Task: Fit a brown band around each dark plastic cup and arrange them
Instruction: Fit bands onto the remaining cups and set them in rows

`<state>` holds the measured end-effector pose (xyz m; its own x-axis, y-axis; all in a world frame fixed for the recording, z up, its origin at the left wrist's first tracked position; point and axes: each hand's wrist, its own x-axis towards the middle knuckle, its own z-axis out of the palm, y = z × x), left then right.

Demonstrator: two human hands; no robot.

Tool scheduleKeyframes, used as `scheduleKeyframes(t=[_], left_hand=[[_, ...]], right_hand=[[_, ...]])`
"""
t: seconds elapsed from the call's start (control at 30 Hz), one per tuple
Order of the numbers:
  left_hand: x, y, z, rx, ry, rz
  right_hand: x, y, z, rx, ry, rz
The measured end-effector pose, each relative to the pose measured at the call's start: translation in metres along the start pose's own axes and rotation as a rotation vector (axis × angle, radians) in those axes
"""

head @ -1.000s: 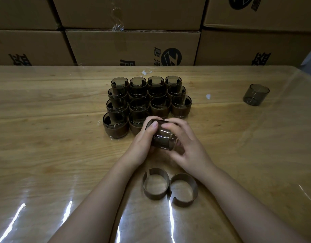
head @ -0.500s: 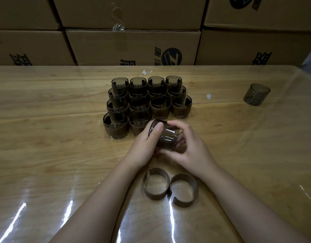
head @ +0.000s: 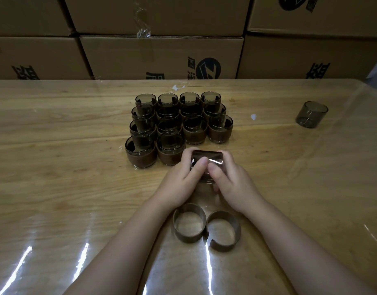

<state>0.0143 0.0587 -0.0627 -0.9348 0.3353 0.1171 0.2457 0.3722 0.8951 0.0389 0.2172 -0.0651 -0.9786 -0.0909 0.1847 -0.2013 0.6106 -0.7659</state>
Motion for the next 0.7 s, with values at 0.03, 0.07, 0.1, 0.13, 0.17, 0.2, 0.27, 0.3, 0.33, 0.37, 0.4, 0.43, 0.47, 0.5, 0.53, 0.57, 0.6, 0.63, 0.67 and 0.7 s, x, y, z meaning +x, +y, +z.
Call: scheduleKeyframes(t=[0.03,0.07,0.1,0.13,0.17,0.2,0.27,0.3,0.33,0.37,0.4,0.43,0.47,0.5,0.53,0.57,0.6,0.63,0.67,0.7], left_hand=[[-0.0005,0.0003,0.0004,0.025,-0.004,0.010],[-0.0010,0.0007,0.0006,0.042,-0.008,0.018],[-0.0011,0.0011,0.0004,0.052,-0.010,0.021],[-0.0012,0.0018,-0.0001,0.058,-0.011,0.019],[-0.0011,0.0025,-0.0010,0.063,-0.015,0.014],[-0.0010,0.0033,-0.0020,0.069,-0.020,0.008],[-0.0013,0.0045,-0.0030,0.087,-0.023,0.007],[-0.0021,0.0053,-0.0034,0.098,-0.022,0.013],[-0.0028,0.0063,-0.0038,0.107,-0.022,0.020],[-0.0033,0.0073,-0.0040,0.113,-0.024,0.023],[-0.0035,0.0079,-0.0041,0.120,-0.027,0.019],[-0.0033,0.0081,-0.0040,0.122,-0.032,0.010],[-0.0031,0.0080,-0.0039,0.119,-0.035,0.000],[-0.0029,0.0079,-0.0038,0.114,-0.038,-0.009],[-0.0031,0.0079,-0.0037,0.111,-0.039,-0.015],[-0.0030,0.0077,-0.0033,0.110,-0.038,-0.019],[-0.0031,0.0076,-0.0031,0.110,-0.035,-0.022],[-0.0027,0.0075,-0.0029,0.107,-0.028,-0.020],[-0.0024,0.0074,-0.0028,0.091,-0.020,-0.016],[-0.0021,0.0080,-0.0033,0.047,-0.012,-0.009]], right_hand=[[0.0002,-0.0009,-0.0005,0.020,0.005,0.010],[0.0002,-0.0015,-0.0007,0.033,0.008,0.019],[0.0002,-0.0019,-0.0006,0.031,0.009,0.026],[0.0001,-0.0021,-0.0004,0.015,0.008,0.028],[-0.0003,-0.0022,-0.0003,-0.010,0.003,0.024],[-0.0007,-0.0022,-0.0001,-0.034,-0.001,0.016],[-0.0023,-0.0017,0.0006,-0.046,-0.004,-0.010],[-0.0032,-0.0014,0.0013,-0.031,-0.003,-0.026],[-0.0038,-0.0012,0.0017,-0.008,-0.001,-0.040],[-0.0040,-0.0007,0.0017,0.024,0.001,-0.047],[-0.0040,-0.0004,0.0016,0.061,0.002,-0.049],[-0.0037,-0.0002,0.0014,0.097,0.004,-0.051],[-0.0036,-0.0002,0.0015,0.124,0.010,-0.060],[-0.0036,-0.0008,0.0020,0.141,0.022,-0.080],[-0.0035,-0.0017,0.0027,0.151,0.035,-0.110],[-0.0037,-0.0032,0.0034,0.156,0.050,-0.152],[-0.0041,-0.0048,0.0038,0.156,0.068,-0.203],[-0.0043,-0.0063,0.0036,0.146,0.082,-0.258],[-0.0045,-0.0075,0.0033,0.119,0.092,-0.315],[-0.0043,-0.0081,0.0029,0.080,0.099,-0.371]])
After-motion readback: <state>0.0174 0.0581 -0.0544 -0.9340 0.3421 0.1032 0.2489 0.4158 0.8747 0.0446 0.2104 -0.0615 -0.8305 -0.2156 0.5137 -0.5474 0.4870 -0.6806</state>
